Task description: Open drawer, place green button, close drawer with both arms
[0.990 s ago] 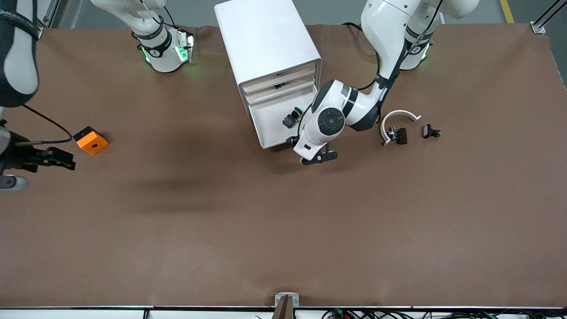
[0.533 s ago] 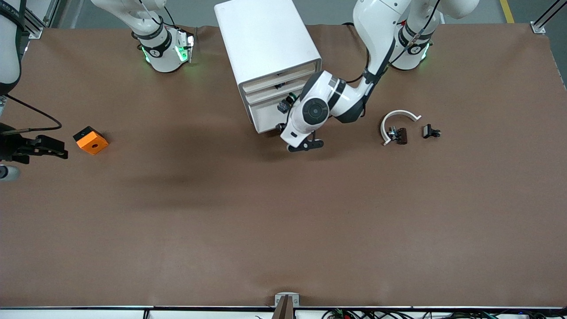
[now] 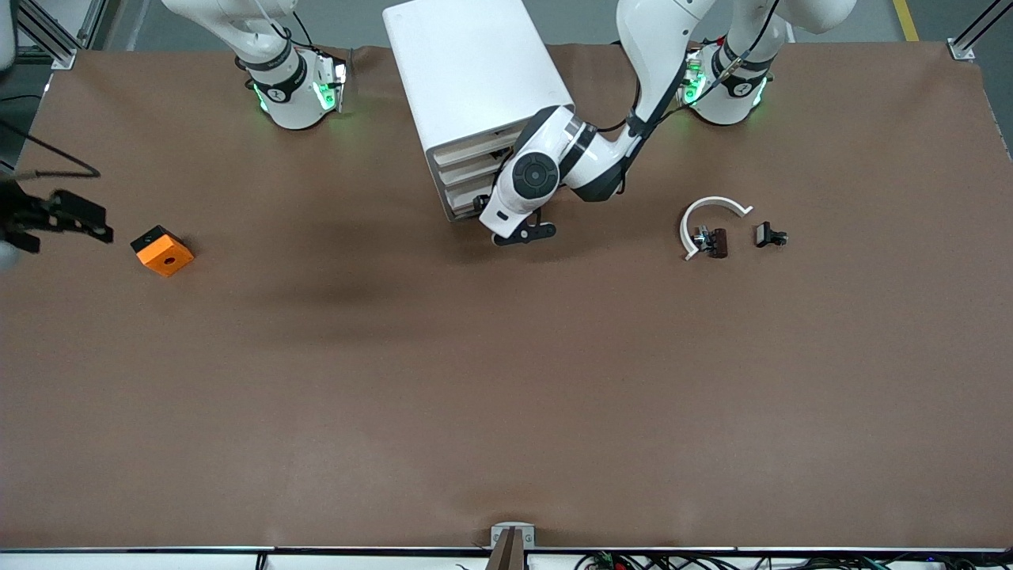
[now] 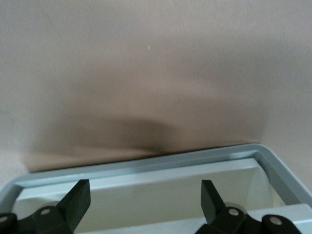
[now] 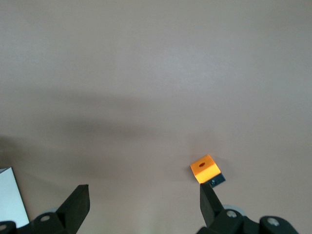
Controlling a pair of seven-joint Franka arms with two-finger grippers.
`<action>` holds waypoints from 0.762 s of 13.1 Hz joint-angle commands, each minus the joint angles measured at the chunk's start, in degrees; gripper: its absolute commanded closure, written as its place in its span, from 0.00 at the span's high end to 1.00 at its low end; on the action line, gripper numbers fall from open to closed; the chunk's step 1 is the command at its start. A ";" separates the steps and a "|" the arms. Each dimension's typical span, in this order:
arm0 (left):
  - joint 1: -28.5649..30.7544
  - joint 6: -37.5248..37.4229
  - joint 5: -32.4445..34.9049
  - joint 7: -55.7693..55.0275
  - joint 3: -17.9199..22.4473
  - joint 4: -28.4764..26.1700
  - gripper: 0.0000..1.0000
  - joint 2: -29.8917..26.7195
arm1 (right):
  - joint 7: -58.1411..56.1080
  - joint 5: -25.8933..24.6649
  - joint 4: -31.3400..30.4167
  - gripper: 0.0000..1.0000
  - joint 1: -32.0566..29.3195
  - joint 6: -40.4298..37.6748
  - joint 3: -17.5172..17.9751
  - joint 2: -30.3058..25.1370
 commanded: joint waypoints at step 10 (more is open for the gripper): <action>2.07 0.71 -0.11 -4.08 -1.06 4.14 1.00 0.64 | 2.77 0.54 -11.29 1.00 0.85 3.38 -0.28 -9.98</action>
